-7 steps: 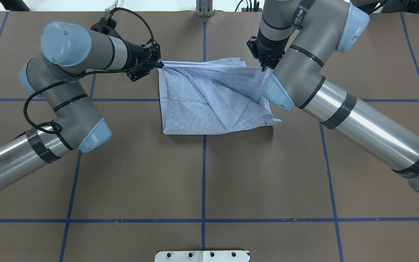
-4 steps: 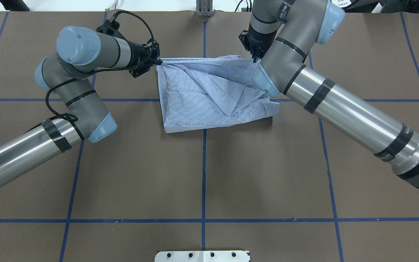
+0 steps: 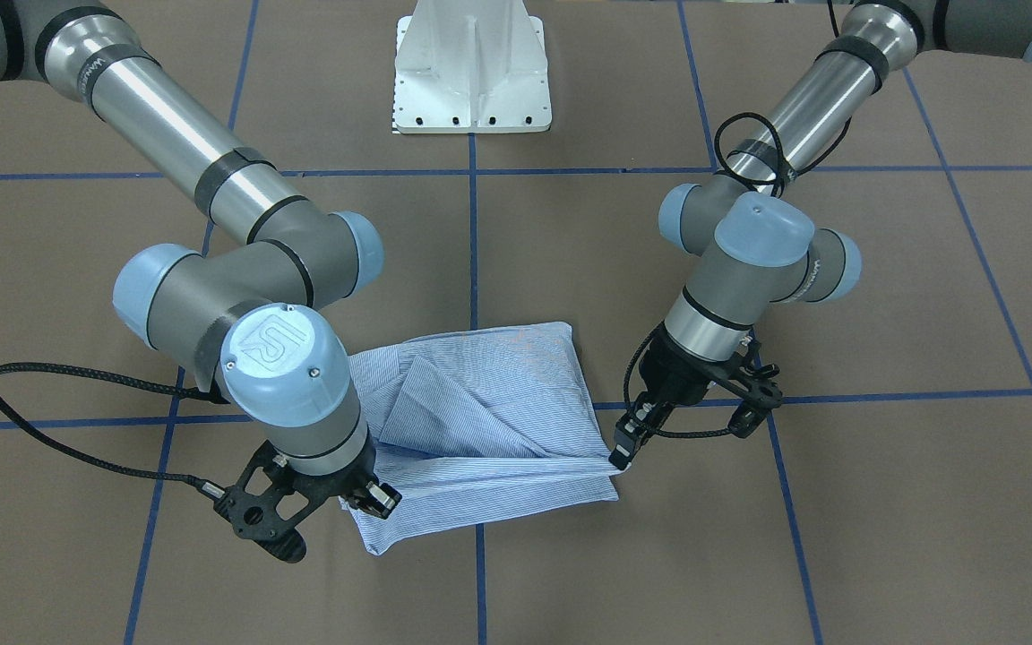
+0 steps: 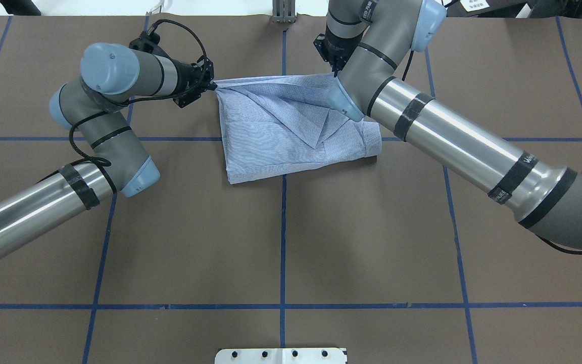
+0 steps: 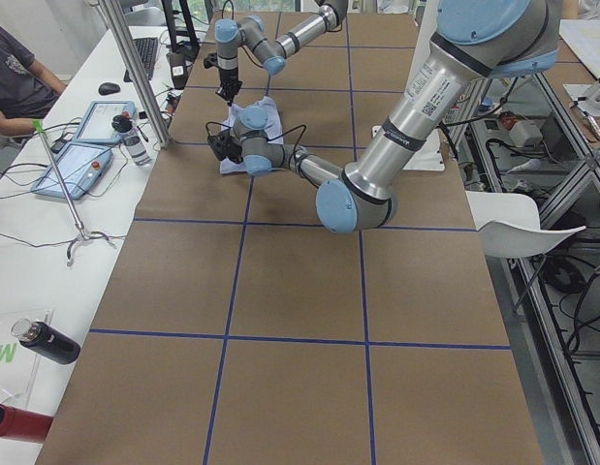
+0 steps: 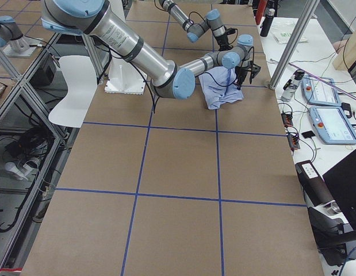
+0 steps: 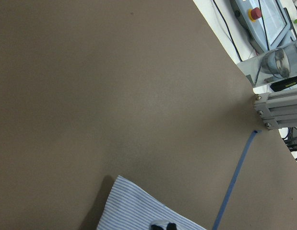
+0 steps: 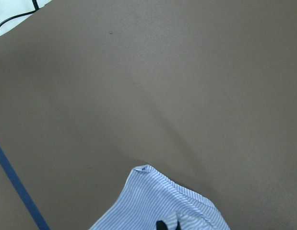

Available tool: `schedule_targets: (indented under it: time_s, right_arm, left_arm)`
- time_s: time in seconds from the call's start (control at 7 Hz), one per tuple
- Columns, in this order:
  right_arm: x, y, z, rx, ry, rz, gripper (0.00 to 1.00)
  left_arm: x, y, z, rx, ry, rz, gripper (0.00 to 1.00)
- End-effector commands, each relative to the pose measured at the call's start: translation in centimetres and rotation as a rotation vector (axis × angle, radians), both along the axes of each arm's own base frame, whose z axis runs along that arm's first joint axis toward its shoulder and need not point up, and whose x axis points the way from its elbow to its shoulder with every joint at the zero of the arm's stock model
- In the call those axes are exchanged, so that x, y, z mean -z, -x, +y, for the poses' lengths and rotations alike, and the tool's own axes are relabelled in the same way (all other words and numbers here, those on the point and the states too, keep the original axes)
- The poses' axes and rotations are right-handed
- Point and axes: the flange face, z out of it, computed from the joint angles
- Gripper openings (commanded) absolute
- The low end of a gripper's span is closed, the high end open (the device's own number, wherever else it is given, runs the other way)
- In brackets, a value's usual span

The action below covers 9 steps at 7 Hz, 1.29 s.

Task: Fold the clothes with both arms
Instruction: 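Lay the folded half down and open both grippers, withdrawing the left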

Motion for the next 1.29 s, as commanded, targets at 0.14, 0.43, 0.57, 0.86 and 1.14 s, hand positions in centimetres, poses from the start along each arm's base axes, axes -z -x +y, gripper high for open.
schedule_targets:
  time_s: [0.14, 0.43, 0.57, 0.86, 1.14]
  right_arm:
    - [-0.4, 1.8, -1.3, -0.018, -0.055, -0.018, 0.99]
    - [1.3, 1.1, -1.8, -0.027, -0.066, -0.035, 0.99]
    - [3.3, 0.0, -1.9, -0.039, -0.082, -0.064, 0.99]
    - [3.3, 1.1, 4.6, -0.072, -0.051, -0.144, 0.99]
    - [3.7, 5.8, 9.8, -0.036, -0.141, -0.123, 0.89]
  left_arm:
    - [-1.9, 0.4, -1.0, -0.008, -0.072, -0.053, 0.61]
    - [-1.8, 2.1, -2.1, 0.015, -0.077, -0.054, 0.65]
    - [-1.1, 3.3, -2.6, 0.024, -0.089, -0.046, 0.65]
    - [-1.0, 4.9, -2.7, 0.009, -0.103, -0.039, 0.64]
    - [-3.4, 9.3, -1.7, -0.077, -0.162, -0.066, 0.64]
